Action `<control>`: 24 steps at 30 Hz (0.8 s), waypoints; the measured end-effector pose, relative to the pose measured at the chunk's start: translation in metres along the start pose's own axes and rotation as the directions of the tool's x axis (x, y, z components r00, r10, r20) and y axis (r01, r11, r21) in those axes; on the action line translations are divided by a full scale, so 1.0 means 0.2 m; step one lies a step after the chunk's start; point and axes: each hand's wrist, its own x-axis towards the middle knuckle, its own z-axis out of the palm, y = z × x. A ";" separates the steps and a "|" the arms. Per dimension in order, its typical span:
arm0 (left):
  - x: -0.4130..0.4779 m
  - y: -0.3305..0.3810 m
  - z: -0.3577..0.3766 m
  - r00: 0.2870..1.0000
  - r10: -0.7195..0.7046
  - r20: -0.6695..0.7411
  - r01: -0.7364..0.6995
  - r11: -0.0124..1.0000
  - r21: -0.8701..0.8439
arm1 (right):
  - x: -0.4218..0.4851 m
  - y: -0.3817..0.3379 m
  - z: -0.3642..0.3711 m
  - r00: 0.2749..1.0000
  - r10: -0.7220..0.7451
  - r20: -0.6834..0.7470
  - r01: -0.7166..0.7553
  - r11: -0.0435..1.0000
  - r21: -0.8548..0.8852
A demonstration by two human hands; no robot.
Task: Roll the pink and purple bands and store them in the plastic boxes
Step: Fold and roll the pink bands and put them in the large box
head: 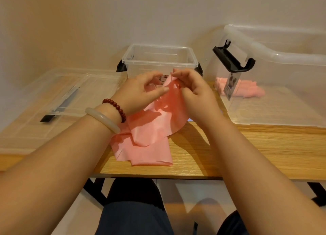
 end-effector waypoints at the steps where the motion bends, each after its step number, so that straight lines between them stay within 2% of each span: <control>1: 0.00 -0.01 0.00 0.999 -0.017 0.028 0.016 0.999 0.029 | -0.01 0.01 0.01 0.999 0.031 0.031 -0.032 0.999 0.016; 4: -0.01 -0.04 0.01 0.998 -0.055 0.032 0.050 0.988 0.147 | -0.01 0.05 0.00 0.998 0.047 0.046 -0.040 0.990 -0.138; 6: -0.02 -0.06 0.00 0.997 -0.065 -0.032 0.068 0.991 0.117 | -0.03 0.06 -0.02 0.986 0.055 0.160 -0.002 0.949 -0.315; 8: -0.02 -0.07 -0.02 0.993 -0.078 -0.085 0.084 0.993 0.079 | -0.04 0.09 -0.01 0.934 0.152 0.323 0.033 0.864 -0.503; 9: -0.02 -0.06 -0.02 0.993 -0.084 -0.089 0.091 0.993 0.073 | -0.04 0.10 0.01 0.918 0.185 0.352 0.072 0.793 -0.605; 11: -0.02 -0.06 -0.04 0.994 -0.098 -0.055 0.102 0.991 0.086 | -0.03 0.15 0.03 0.942 0.155 0.298 0.117 0.680 -0.724; 12: -0.03 -0.07 -0.05 0.994 -0.103 -0.027 0.106 0.990 0.096 | -0.03 0.15 0.03 0.971 0.101 0.217 0.097 0.662 -0.743; 14: -0.05 -0.08 -0.08 0.992 -0.127 0.029 0.124 0.988 0.089 | -0.02 0.17 0.00 1.000 0.019 0.022 0.002 0.702 -0.712; 17: -0.08 -0.09 -0.10 0.975 -0.196 0.101 0.190 0.980 0.062 | -0.01 0.15 -0.06 0.982 -0.017 -0.190 -0.116 0.741 -0.661; 18: -0.08 -0.10 -0.09 0.972 -0.208 0.112 0.203 0.978 0.054 | 0.00 0.15 -0.07 0.977 0.016 -0.213 -0.156 0.737 -0.658; 21: -0.09 -0.10 -0.07 0.970 -0.201 0.140 0.204 0.979 -0.008 | 0.02 0.16 -0.06 0.971 0.168 -0.168 -0.238 0.706 -0.667; 22: -0.09 -0.10 -0.06 0.970 -0.189 0.150 0.192 0.981 -0.008 | 0.02 0.15 -0.05 0.975 0.154 -0.163 -0.223 0.728 -0.649; 24: -0.08 -0.10 -0.04 0.974 -0.158 0.163 0.158 0.987 0.013 | 0.00 0.12 -0.02 0.988 -0.028 -0.149 -0.066 0.806 -0.589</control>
